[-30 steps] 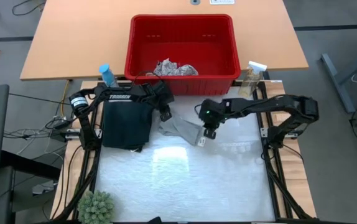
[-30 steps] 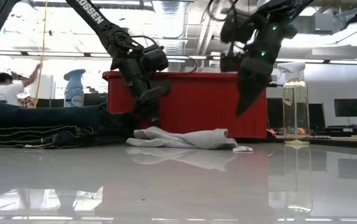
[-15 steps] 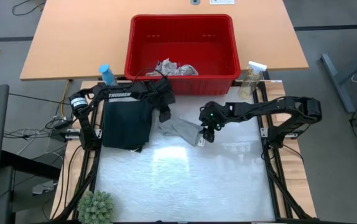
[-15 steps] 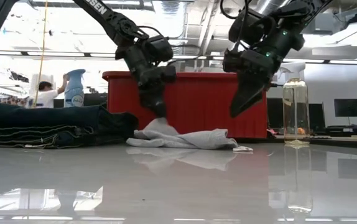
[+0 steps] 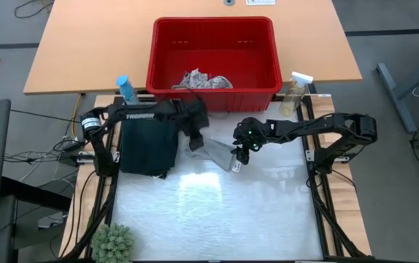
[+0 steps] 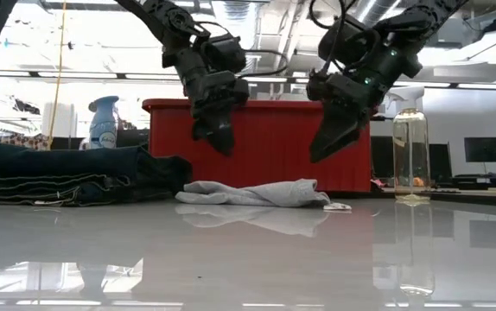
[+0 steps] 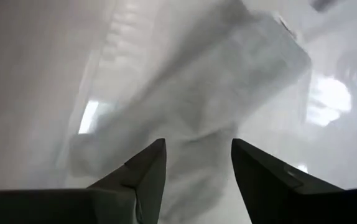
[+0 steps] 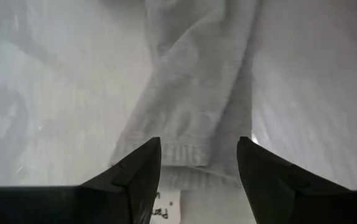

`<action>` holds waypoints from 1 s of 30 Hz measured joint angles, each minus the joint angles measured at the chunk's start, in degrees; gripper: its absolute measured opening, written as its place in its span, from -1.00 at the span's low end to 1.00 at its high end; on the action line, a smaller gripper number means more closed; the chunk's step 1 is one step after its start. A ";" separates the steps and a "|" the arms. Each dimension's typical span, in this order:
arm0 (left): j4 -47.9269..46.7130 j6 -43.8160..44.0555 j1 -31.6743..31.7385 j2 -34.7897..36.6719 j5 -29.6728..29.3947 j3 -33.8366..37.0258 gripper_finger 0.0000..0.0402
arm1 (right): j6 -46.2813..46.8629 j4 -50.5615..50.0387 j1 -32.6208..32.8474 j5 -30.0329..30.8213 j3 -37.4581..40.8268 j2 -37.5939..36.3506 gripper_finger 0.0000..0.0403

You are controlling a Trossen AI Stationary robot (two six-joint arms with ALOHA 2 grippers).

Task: Fold Laundry from Bin
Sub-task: Fold the gray shorts

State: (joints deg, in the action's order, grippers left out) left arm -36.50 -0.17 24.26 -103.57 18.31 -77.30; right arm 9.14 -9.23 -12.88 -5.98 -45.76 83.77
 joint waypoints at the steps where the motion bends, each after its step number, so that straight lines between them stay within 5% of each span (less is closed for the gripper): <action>1: 0.17 -0.50 -1.38 -0.02 -0.89 0.47 -0.17 | 0.24 1.45 -0.13 0.02 0.84 0.00 0.16; 13: 5.32 0.05 -11.81 -0.15 -14.09 2.52 -0.38 | 1.36 11.53 -0.99 -0.02 4.18 2.94 0.16; 21: 5.98 4.38 -12.21 0.03 -14.15 6.04 -0.40 | 2.00 13.24 -0.18 -0.83 4.22 8.31 0.12; 25: 8.06 5.91 -12.95 0.07 -14.17 7.68 -0.40 | 1.58 13.08 -0.24 -2.27 4.22 8.31 -0.10; 30: 10.86 8.35 -14.03 0.07 -14.29 10.57 -0.40 | 2.45 12.82 -0.27 -3.10 4.20 8.31 -0.62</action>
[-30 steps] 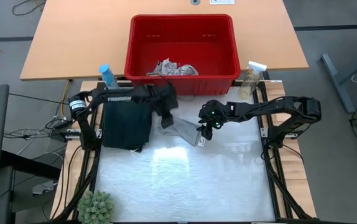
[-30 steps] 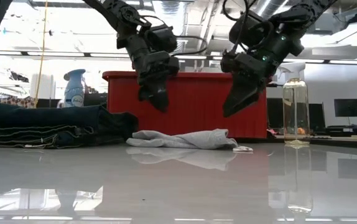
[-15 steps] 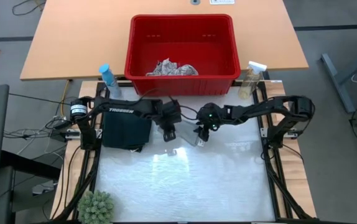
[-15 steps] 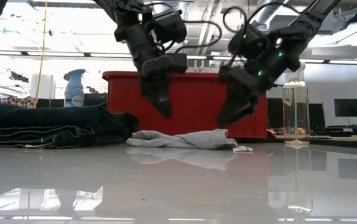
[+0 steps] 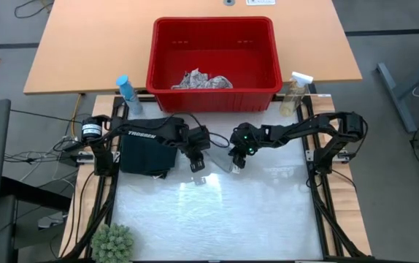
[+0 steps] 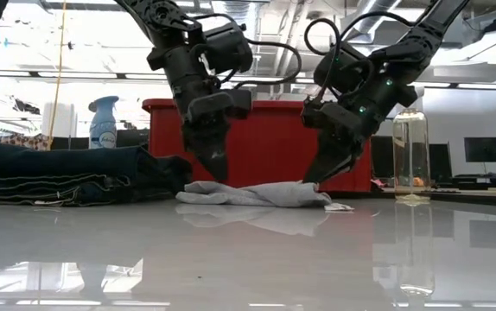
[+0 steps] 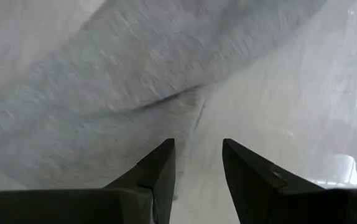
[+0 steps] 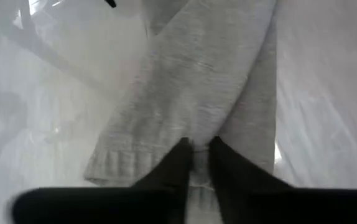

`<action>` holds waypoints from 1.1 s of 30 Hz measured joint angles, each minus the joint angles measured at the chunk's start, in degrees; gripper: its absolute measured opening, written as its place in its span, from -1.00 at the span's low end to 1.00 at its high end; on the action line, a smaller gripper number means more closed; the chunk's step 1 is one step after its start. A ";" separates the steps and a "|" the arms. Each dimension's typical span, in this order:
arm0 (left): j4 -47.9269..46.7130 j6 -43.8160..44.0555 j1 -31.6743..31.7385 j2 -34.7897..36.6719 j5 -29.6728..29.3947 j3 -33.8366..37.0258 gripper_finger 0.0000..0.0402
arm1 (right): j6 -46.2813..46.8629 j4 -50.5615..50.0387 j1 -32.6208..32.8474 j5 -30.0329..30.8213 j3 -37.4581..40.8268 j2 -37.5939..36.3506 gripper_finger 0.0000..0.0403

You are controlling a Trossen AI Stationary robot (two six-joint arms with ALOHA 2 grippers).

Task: Fold Laundry from Bin
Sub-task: Fold the gray shorts

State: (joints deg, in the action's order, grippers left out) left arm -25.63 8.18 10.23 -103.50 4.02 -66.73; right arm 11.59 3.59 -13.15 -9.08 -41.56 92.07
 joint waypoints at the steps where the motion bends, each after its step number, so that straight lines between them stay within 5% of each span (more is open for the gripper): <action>1: 0.47 0.05 -0.21 0.00 -0.29 0.44 -0.40 | 0.34 -0.13 0.00 0.00 0.00 0.00 -0.74; 4: 1.16 0.37 -0.64 0.02 -0.70 1.79 -0.40 | 1.67 -0.20 -0.02 0.00 0.00 -0.18 -0.91; 33: 6.09 7.23 -0.93 0.04 -1.85 7.18 -0.40 | 3.57 -8.18 -3.91 1.69 -1.14 -3.41 -0.74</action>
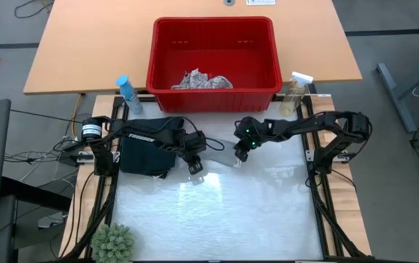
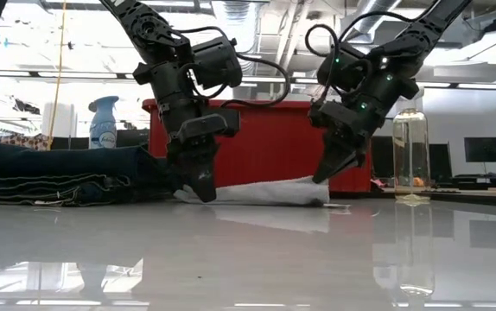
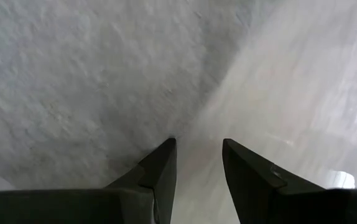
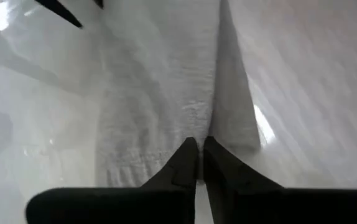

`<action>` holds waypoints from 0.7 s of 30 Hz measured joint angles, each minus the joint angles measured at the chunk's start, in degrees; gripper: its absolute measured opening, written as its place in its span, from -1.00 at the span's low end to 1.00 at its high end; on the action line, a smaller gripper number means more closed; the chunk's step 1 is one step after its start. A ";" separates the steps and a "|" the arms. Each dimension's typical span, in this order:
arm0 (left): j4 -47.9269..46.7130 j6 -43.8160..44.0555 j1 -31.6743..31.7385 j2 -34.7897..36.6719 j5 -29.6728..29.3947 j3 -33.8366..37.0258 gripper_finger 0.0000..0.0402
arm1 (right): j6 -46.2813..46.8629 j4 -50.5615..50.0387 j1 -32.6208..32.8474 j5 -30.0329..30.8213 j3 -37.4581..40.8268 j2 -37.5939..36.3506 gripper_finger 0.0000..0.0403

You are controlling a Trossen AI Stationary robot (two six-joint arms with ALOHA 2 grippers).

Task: Fold Laundry from Bin
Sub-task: Fold the gray shorts

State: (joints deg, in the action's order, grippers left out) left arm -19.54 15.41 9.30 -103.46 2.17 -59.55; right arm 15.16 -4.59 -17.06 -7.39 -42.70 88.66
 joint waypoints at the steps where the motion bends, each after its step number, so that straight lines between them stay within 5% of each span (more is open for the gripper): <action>1: 0.12 0.29 0.00 0.00 -0.02 0.00 -0.40 | -0.02 -1.01 -0.34 0.19 0.00 0.00 -0.72; 17: 0.97 0.28 -0.31 0.53 1.91 -4.05 -0.40 | -5.24 -2.81 -8.51 1.17 -0.99 -1.86 -0.21; 21: 0.78 -0.91 -0.23 3.25 -2.38 -6.07 -0.45 | -8.26 -4.98 -9.90 1.70 -3.44 -4.13 -0.04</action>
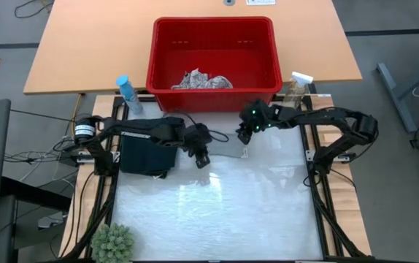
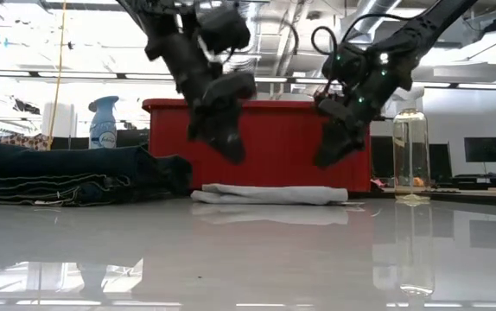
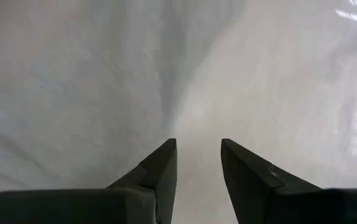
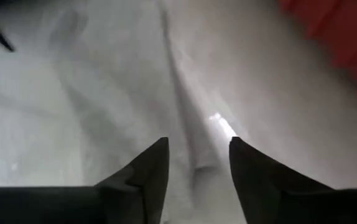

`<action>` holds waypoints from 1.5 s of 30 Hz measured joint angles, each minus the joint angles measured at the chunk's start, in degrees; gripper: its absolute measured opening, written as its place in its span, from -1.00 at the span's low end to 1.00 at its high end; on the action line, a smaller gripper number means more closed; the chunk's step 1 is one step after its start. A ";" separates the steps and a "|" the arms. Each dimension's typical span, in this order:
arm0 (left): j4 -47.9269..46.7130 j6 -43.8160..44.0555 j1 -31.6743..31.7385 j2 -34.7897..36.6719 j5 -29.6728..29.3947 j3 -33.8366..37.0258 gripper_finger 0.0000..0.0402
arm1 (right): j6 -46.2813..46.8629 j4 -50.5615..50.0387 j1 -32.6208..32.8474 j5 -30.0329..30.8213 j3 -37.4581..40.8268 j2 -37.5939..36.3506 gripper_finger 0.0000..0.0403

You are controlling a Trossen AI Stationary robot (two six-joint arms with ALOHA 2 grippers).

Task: Fold Laundry from Bin
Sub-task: Fold the gray shorts

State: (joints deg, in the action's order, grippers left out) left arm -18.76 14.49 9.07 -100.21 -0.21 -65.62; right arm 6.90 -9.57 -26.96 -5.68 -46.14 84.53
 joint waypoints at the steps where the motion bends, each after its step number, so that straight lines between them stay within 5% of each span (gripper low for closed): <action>1: 0.32 -0.66 0.12 1.17 -1.88 -0.45 -0.47 | -0.44 0.05 -0.41 0.01 -0.35 -0.65 -0.01; 4: 3.14 -4.30 0.51 4.17 -6.61 -0.62 -0.53 | -2.77 0.80 -0.46 -0.53 -0.64 -3.08 0.03; 13: 6.30 -6.59 1.83 2.39 -5.77 2.38 -0.59 | -15.81 -0.61 9.27 -2.36 -0.71 -4.25 0.00; 26: 12.41 -5.03 1.89 -0.58 -6.76 2.83 -0.59 | -13.55 7.11 13.56 3.93 -0.62 8.49 0.00; 35: 13.31 -6.20 2.85 -7.82 -13.75 2.84 -0.59 | -13.13 6.29 13.22 4.23 -0.62 9.31 0.00; 45: 6.39 1.44 3.72 -7.75 -10.75 2.84 -0.59 | -12.65 2.96 13.60 4.30 1.21 9.68 0.00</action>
State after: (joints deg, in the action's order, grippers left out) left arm -12.37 15.93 12.78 -107.96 -10.96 -62.78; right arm -5.75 -6.61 -13.37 -1.39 -44.92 94.21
